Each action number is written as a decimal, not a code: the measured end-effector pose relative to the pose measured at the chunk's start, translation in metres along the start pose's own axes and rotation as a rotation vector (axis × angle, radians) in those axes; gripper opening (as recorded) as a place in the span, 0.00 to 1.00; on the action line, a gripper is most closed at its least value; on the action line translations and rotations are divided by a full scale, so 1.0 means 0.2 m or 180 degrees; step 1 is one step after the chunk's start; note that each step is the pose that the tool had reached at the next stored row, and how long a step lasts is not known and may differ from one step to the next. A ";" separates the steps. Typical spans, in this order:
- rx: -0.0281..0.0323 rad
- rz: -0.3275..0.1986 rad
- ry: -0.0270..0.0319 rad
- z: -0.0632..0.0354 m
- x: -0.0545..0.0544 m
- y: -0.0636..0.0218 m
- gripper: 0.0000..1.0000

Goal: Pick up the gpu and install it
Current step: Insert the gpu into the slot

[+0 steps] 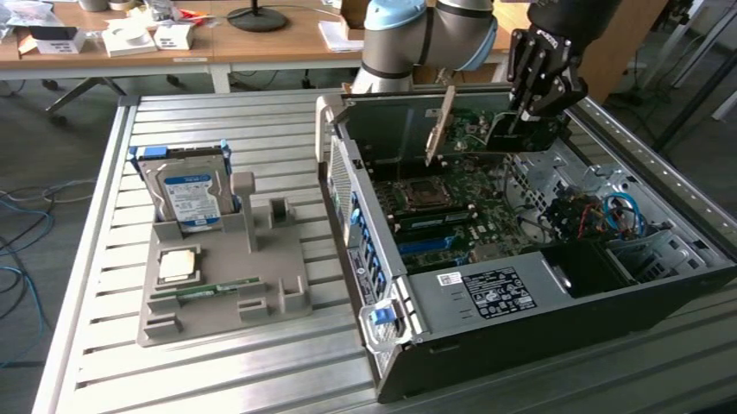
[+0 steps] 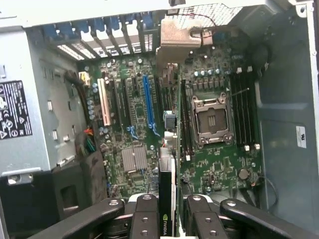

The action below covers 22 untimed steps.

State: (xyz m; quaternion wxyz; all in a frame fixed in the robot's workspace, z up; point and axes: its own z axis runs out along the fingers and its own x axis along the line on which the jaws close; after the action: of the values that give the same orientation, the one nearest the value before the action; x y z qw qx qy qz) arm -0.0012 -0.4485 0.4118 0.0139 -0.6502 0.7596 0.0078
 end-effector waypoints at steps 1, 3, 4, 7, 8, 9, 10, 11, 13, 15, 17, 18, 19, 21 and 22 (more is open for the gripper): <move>0.0002 -0.0039 -0.0001 0.000 0.00 0.000 0.26; 0.0003 -0.0114 -0.0001 0.000 0.00 0.000 0.26; 0.0003 -0.0140 -0.0002 0.000 0.00 0.000 0.26; 0.0002 -0.0174 -0.0002 0.001 0.00 0.001 0.26; 0.0003 -0.0193 -0.0003 0.001 0.00 0.000 0.26; 0.0003 -0.0212 -0.0003 0.001 0.00 0.000 0.26; 0.0003 -0.0228 -0.0003 0.001 0.00 0.000 0.26; 0.0003 -0.0233 -0.0003 0.001 0.00 0.000 0.26; 0.0003 -0.0234 -0.0003 0.001 0.00 0.000 0.26; 0.0003 -0.0233 -0.0003 0.001 0.00 0.004 0.26; 0.0004 -0.0234 -0.0003 0.000 0.00 0.014 0.26; 0.0004 -0.0233 -0.0004 0.001 0.00 0.020 0.26; 0.0004 -0.0234 -0.0003 0.000 0.00 0.027 0.26; 0.0005 -0.0234 -0.0003 0.000 0.01 0.039 0.26; 0.0005 -0.0233 -0.0003 0.000 0.01 0.040 0.26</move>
State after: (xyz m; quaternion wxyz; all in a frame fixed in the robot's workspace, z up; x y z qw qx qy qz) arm -0.0093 -0.4485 0.4116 0.0150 -0.6776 0.7353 0.0069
